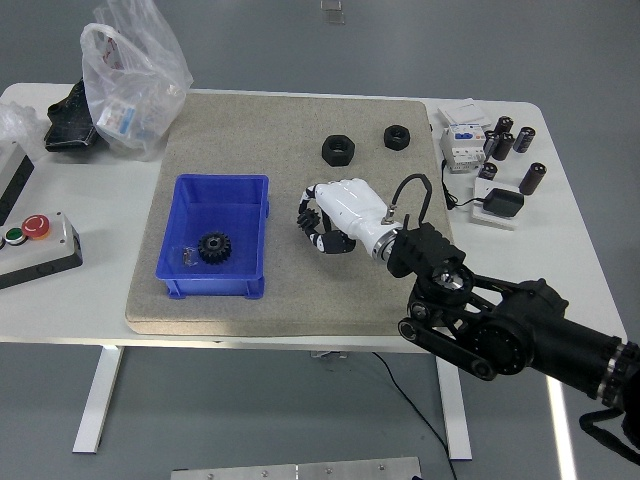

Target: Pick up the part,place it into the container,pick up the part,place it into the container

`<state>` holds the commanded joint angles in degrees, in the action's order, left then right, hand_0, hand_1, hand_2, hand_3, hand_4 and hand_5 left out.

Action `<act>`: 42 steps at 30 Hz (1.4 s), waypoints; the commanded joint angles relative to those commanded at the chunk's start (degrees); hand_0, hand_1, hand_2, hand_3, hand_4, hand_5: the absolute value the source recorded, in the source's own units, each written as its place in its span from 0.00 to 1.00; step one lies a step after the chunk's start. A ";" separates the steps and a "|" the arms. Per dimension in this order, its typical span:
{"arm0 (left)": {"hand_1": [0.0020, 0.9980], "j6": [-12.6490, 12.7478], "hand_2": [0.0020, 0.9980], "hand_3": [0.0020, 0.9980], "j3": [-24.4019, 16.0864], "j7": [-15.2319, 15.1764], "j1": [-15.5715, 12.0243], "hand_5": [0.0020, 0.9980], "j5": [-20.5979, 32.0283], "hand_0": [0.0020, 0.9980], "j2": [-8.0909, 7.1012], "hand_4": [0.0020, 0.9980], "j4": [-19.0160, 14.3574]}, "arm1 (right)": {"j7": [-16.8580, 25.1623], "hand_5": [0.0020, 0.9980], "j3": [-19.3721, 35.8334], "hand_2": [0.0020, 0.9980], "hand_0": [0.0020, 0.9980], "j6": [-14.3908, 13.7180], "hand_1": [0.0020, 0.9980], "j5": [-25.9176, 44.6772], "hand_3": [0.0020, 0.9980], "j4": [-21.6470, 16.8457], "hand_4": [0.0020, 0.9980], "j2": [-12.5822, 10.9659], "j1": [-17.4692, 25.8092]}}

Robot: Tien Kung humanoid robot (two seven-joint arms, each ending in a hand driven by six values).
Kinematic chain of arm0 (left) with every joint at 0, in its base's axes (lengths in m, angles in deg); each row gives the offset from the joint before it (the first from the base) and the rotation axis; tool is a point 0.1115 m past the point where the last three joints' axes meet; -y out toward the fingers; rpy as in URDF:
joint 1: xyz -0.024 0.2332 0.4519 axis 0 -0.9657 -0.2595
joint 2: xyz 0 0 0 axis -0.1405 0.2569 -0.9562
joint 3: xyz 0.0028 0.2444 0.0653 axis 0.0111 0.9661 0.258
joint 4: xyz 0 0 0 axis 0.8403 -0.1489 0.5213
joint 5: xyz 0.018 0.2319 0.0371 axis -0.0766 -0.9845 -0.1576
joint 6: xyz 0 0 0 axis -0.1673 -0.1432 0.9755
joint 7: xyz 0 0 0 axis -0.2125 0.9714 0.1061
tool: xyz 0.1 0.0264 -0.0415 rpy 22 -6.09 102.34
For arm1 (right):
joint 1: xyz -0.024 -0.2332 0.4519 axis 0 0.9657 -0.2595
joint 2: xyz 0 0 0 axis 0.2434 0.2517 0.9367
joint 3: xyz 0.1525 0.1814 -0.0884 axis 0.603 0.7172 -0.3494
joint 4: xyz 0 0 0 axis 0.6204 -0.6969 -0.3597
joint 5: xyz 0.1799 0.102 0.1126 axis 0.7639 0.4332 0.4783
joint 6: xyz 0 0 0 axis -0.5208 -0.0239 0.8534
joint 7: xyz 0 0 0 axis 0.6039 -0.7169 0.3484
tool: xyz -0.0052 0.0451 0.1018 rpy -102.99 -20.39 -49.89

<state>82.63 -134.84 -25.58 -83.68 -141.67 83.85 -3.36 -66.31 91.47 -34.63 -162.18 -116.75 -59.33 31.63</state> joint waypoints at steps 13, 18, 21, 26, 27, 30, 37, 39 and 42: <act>0.59 0.01 0.59 0.67 0.31 0.14 0.19 0.23 0.33 0.66 -0.33 0.65 0.00 | 0.86 0.07 -7.83 0.28 0.54 -1.48 0.52 0.80 0.47 -4.62 0.26 6.89 -7.35; 0.59 0.00 0.59 0.67 0.25 0.27 0.21 0.23 0.27 0.66 -0.40 0.65 0.00 | 1.09 0.05 -8.49 0.31 0.55 -1.51 0.52 0.33 0.48 -2.40 0.27 7.76 -7.95; 0.59 -0.01 0.59 0.67 0.12 0.35 0.14 0.23 0.13 0.66 -0.43 0.65 0.00 | 1.19 0.08 -8.61 0.54 0.57 -1.40 0.60 0.41 0.61 -1.37 0.18 7.76 -7.87; 0.59 -0.02 0.59 0.67 0.16 0.27 0.22 0.23 0.09 0.66 -0.47 0.65 0.00 | 0.78 0.08 -9.09 0.54 0.57 -0.33 0.60 -0.27 0.61 -0.34 0.18 7.76 -7.45; 0.59 -0.03 0.59 0.67 0.20 0.27 0.22 0.23 0.10 0.66 -0.47 0.65 0.00 | 0.67 0.07 -9.14 0.33 0.56 -0.17 0.59 -0.47 0.76 -0.22 0.40 7.76 -7.39; 0.59 -0.03 0.59 0.67 0.19 0.25 0.22 0.23 0.05 0.66 -0.46 0.65 0.00 | 0.30 0.07 -9.09 0.33 0.56 0.29 0.59 -1.07 0.76 0.00 0.40 7.76 -7.27; 0.59 -0.04 0.59 0.67 0.10 0.24 0.12 0.23 -0.12 0.66 -0.47 0.65 0.00 | -0.33 0.10 -7.66 0.30 0.55 0.71 0.58 -2.11 0.78 0.08 0.40 7.76 -7.00; 0.59 -0.05 0.59 0.67 0.13 0.23 0.12 0.23 -0.12 0.66 -0.48 0.65 0.00 | -0.62 0.15 -7.21 0.30 0.55 0.91 0.57 -2.39 0.83 0.20 0.48 7.76 -6.97; 0.59 -0.06 0.59 0.67 0.09 0.23 0.12 0.23 -0.21 0.66 -0.48 0.65 0.00 | -1.05 0.15 -6.74 0.30 0.55 1.26 0.57 -2.61 0.83 0.43 0.48 7.76 -6.85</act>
<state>82.57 -134.74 -25.35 -83.55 -141.88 83.37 -3.36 -67.35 84.74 -33.37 -164.79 -116.32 -51.56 24.78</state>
